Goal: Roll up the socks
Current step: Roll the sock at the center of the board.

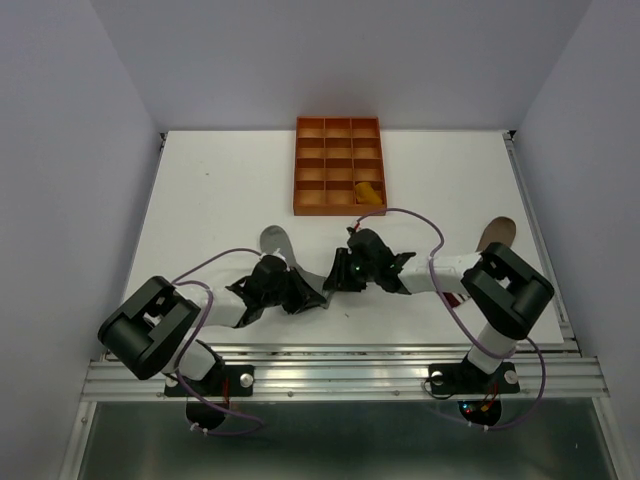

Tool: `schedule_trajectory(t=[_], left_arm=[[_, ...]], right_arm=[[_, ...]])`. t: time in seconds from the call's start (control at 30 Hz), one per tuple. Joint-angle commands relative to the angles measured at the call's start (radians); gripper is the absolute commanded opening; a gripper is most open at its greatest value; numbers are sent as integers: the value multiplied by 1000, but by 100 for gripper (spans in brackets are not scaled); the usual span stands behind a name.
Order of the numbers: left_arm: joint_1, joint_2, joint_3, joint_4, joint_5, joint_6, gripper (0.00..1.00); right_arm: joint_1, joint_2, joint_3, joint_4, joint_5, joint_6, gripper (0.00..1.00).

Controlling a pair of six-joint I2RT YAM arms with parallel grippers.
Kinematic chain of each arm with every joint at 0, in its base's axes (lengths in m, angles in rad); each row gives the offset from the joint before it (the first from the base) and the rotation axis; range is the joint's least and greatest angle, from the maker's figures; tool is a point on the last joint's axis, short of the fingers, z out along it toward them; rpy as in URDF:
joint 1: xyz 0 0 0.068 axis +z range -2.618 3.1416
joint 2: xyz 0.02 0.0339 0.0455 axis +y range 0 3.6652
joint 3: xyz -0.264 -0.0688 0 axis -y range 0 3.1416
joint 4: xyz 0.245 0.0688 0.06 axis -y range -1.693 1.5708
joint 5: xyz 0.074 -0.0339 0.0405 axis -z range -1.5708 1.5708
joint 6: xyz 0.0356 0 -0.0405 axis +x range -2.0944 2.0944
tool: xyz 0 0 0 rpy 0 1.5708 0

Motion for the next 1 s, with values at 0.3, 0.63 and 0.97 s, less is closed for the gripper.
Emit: schedule_trajectory(t=[0.3,0.63,0.97], left_arm=[[13,-27,60,-162,-48,117,12],[13,-291,88,-394,-184,160,57],[13,-276,99,-405,-194,177,52]], right_arm=[[22,30,117,-261,164,-66,1],[22,39,252,-582,366,-269,1],[22,143,460,-938,719,-270,1]])
